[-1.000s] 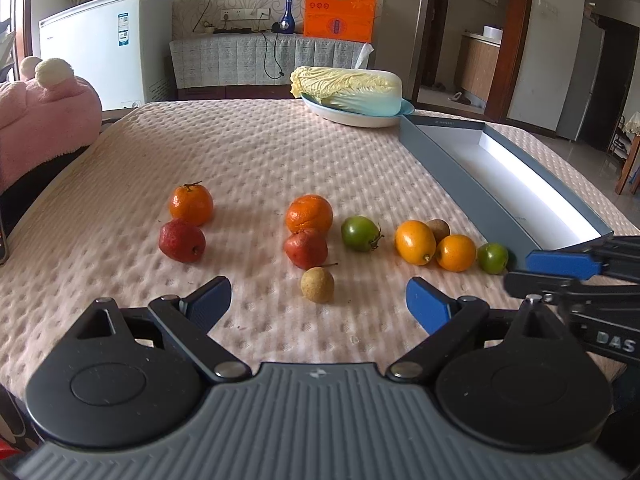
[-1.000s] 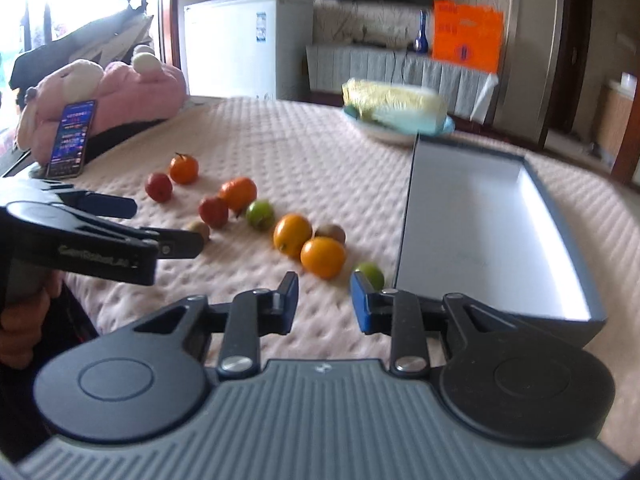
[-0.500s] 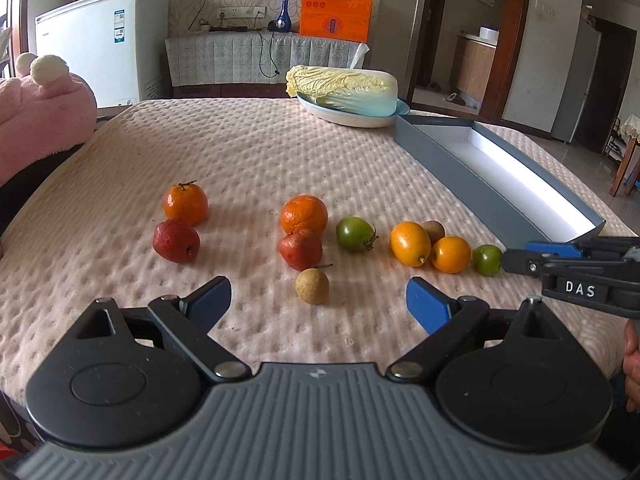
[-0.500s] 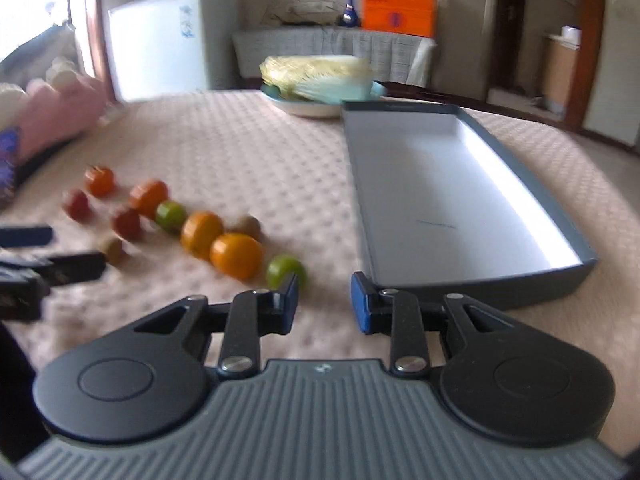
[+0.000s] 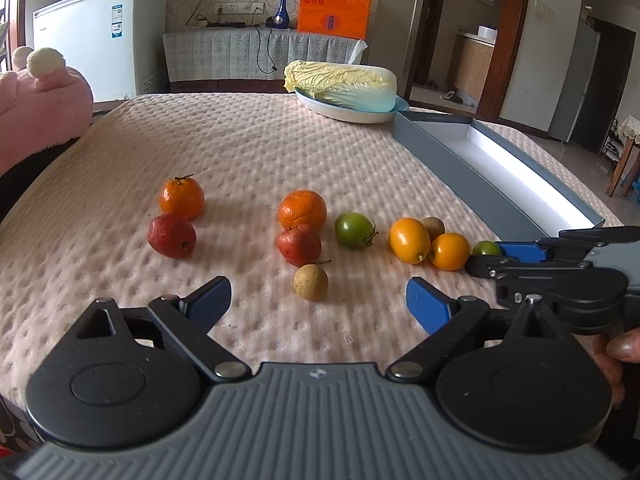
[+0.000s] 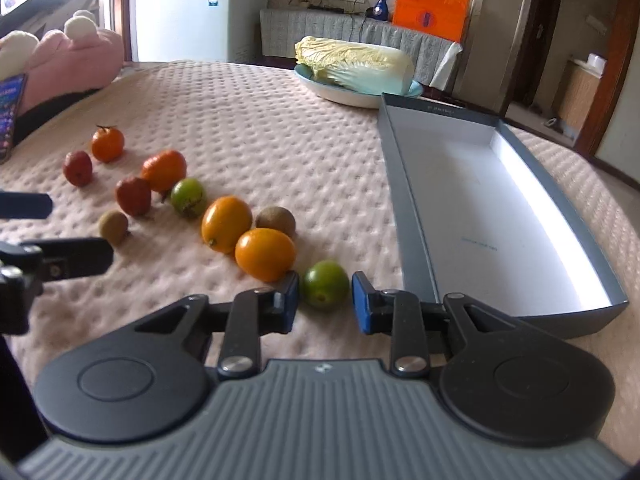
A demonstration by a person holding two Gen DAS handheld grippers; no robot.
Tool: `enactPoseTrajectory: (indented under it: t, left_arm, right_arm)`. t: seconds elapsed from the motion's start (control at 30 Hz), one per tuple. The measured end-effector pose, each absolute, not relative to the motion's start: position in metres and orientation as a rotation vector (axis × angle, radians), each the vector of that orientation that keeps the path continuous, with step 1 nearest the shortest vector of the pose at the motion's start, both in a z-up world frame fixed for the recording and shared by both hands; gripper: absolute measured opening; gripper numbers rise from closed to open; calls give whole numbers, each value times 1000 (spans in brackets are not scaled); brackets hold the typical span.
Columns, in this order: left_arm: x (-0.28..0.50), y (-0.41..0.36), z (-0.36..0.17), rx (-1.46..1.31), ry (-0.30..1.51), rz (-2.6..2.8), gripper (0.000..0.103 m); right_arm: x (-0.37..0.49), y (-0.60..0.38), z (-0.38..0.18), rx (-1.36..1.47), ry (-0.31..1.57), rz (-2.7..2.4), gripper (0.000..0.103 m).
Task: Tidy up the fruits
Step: 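Grasp the green lime with the right gripper while the left gripper grasps the tan round fruit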
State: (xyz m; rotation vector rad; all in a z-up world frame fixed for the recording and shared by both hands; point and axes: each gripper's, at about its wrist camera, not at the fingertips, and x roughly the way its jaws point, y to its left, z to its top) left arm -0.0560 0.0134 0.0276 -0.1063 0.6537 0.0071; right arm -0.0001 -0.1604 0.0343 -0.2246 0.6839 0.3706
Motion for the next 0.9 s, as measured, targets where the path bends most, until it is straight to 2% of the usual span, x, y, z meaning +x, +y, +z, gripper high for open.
enactPoseTrajectory:
  t: [0.27, 0.33, 0.4, 0.53, 0.67, 0.73, 0.87, 0.9]
  left_arm:
    - [-45, 8, 22, -91, 647, 7, 93]
    - [-42, 5, 20, -78, 654, 5, 86]
    - [-39, 5, 18, -78, 663, 4, 76]
    - [-33, 9, 14, -94, 678, 14, 65]
    - [-28, 10, 11, -99, 693, 26, 49]
    - [-27, 9, 10, -92, 694, 28, 45]
    - [-27, 7, 9, -79, 691, 26, 27]
    - [-26, 8, 9, -85, 692, 23, 25]
  right_arm:
    - [-12, -166, 41, -176, 710, 450, 28]
    - [-15, -169, 42, -179, 711, 450, 28]
    - [-15, -172, 44, -168, 710, 451, 28]
    - [-16, -177, 47, -157, 700, 462, 28]
    - [-16, -174, 46, -179, 699, 482, 28]
    - [-17, -171, 45, -191, 695, 490, 28]
    - [-17, -170, 46, -192, 691, 496, 28]
    - [-17, -170, 46, -190, 691, 497, 28]
